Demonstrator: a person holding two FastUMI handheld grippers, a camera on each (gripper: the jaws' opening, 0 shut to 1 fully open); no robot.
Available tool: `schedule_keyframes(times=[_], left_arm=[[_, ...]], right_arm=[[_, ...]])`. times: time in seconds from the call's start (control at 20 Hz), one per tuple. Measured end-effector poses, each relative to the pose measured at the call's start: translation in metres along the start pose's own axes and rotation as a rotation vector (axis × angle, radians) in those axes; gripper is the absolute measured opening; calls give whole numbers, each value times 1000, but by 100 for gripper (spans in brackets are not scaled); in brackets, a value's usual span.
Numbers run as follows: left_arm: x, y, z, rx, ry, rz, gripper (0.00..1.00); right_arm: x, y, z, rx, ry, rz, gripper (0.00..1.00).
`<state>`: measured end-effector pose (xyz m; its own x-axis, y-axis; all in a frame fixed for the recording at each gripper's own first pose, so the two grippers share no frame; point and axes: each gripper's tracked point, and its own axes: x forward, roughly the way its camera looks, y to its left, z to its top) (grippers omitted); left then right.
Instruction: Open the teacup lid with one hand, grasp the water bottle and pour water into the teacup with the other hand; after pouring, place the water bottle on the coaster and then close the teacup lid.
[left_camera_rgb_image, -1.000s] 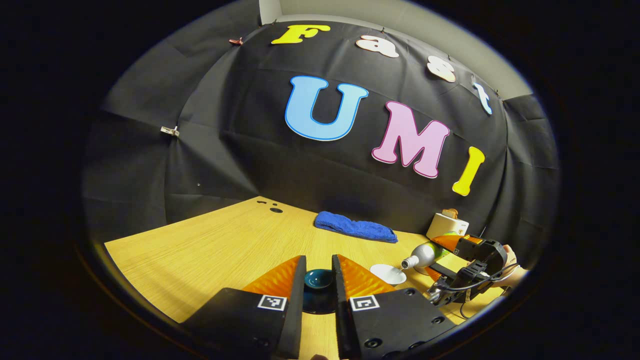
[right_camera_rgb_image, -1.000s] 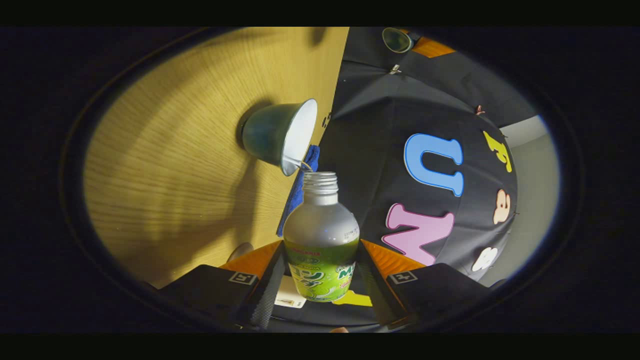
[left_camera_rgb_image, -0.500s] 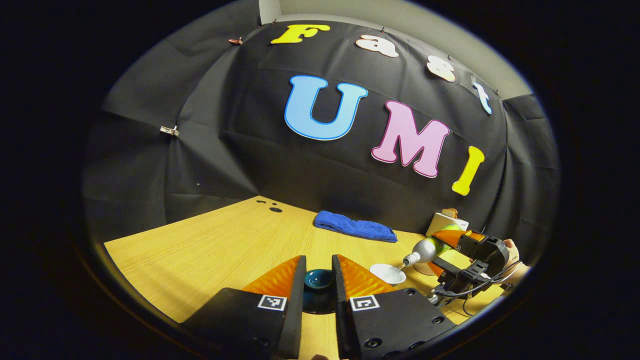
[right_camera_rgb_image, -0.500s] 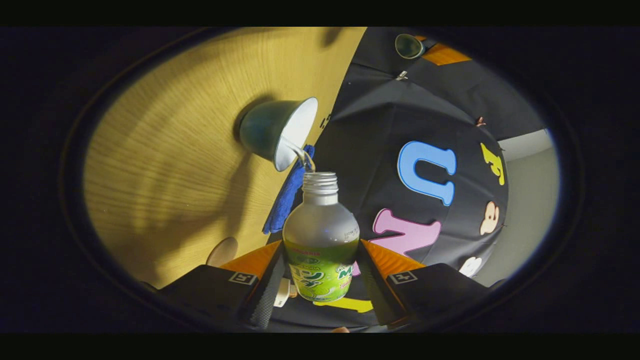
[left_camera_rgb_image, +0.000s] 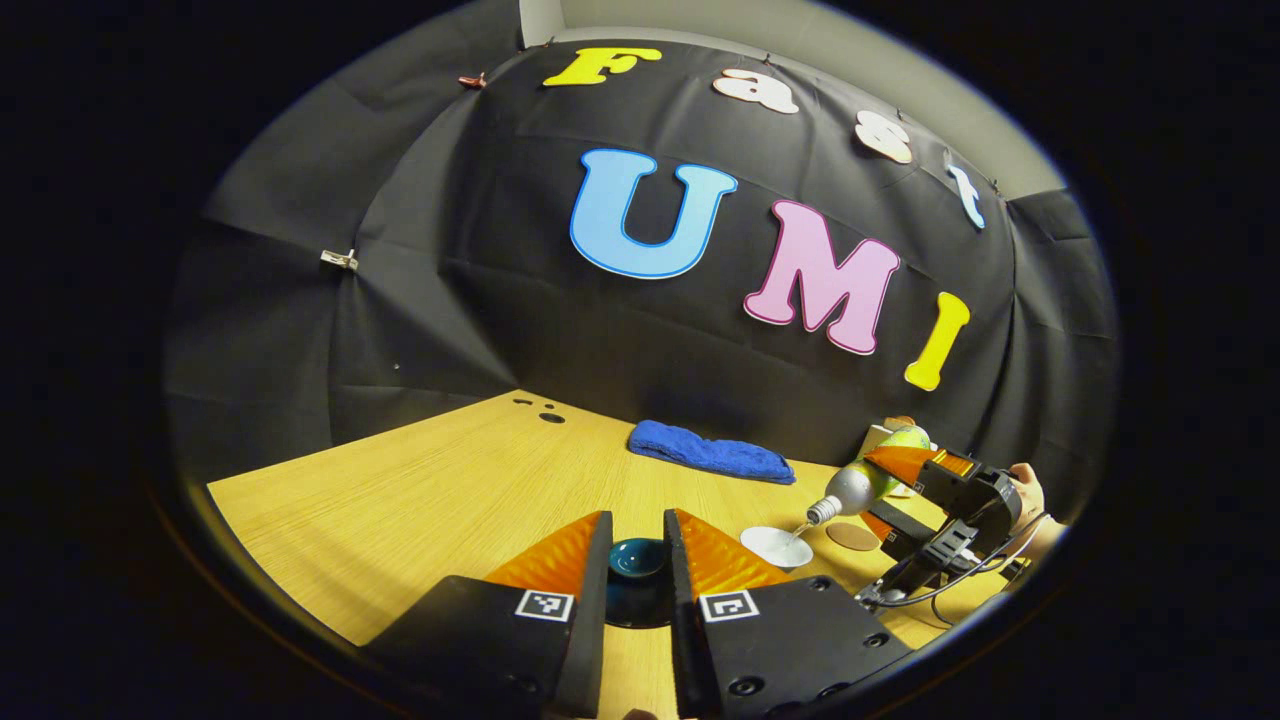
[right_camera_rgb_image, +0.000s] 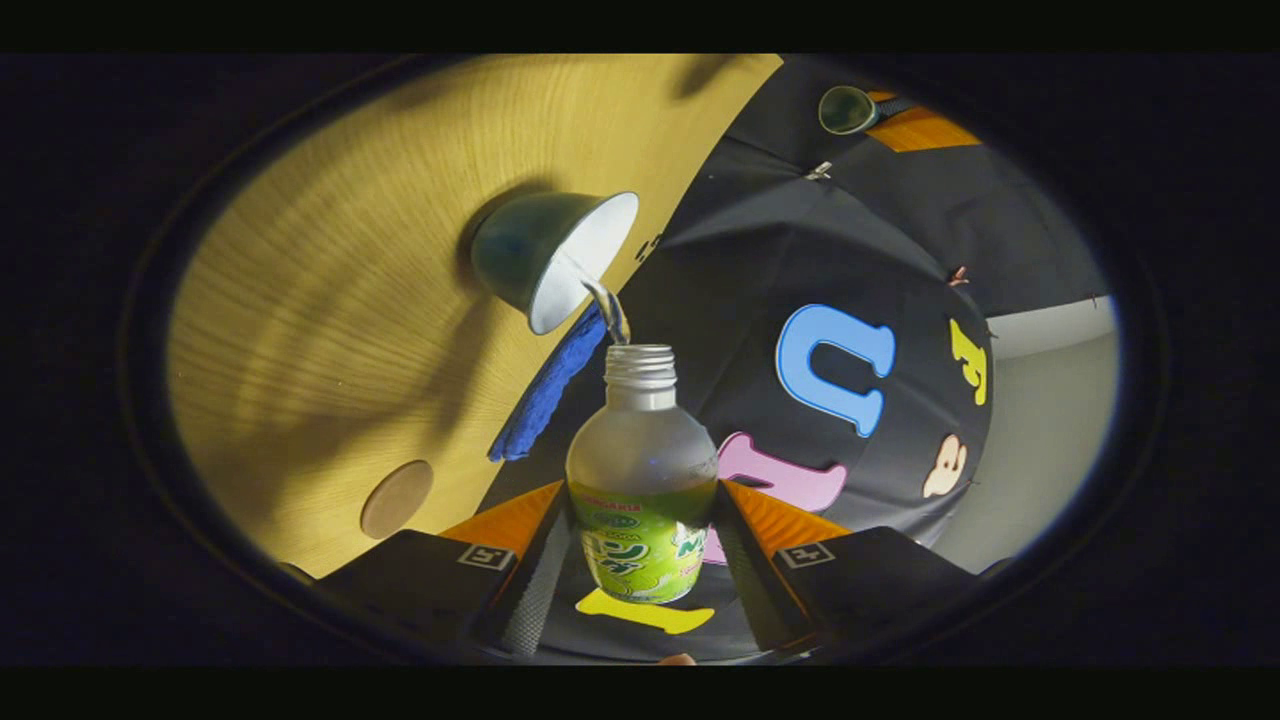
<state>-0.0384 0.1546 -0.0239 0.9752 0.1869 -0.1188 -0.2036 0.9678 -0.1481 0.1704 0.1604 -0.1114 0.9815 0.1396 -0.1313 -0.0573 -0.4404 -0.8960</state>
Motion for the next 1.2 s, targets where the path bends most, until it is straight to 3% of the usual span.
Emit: schedule_keyframes(times=[0.4,0.45,0.55,1.2], left_arm=[[0,0,-2,-1,6,0,31],[1,0,-1,-1,6,0,31],[0,-1,-2,-2,8,-2,31],[2,3,-3,-1,12,2,31]], right_arm=[[1,-29,2,-112,-24,-116,80],[0,-34,3,-127,-27,-133,84],[2,-37,3,-157,-33,-155,80],[10,-62,5,-269,-79,-193,80]])
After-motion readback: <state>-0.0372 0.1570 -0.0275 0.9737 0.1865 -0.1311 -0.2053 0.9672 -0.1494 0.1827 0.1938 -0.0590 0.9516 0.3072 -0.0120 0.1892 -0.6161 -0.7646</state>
